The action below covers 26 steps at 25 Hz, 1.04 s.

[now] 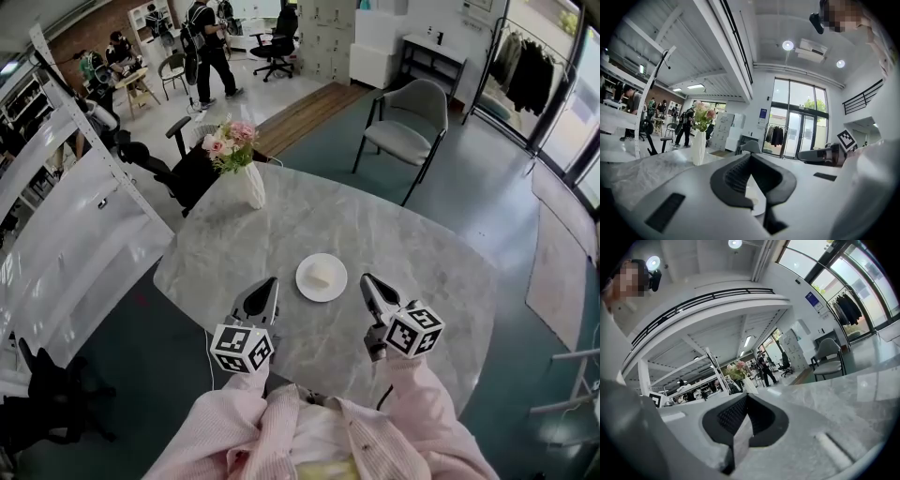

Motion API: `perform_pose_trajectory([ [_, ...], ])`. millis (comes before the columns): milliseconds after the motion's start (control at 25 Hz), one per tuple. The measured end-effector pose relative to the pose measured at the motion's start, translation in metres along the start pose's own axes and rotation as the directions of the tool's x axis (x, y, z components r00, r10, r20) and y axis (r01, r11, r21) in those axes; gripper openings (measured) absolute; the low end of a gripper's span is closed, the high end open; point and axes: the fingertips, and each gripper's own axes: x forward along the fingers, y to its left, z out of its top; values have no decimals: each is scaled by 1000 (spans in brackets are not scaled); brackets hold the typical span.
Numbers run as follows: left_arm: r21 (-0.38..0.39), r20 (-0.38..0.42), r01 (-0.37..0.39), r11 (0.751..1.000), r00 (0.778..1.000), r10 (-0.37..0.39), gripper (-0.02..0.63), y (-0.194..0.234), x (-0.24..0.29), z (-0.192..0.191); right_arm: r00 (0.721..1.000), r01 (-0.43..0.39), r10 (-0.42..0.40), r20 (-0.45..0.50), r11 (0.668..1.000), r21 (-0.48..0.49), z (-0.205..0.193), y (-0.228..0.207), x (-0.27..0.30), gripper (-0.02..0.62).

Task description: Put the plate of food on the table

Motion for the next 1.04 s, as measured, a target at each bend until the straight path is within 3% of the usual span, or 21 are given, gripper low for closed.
perform_pose_trajectory([
  [360,23,21,-48,999,999,48,-3,12,-14,5,997,33,-33,64,999,2,9,-2,-9,5],
  [1040,47,20,-74,996,997,73,-3,17,-17,8,995,55,-51,80,998,-42,13,-5,-10,5],
])
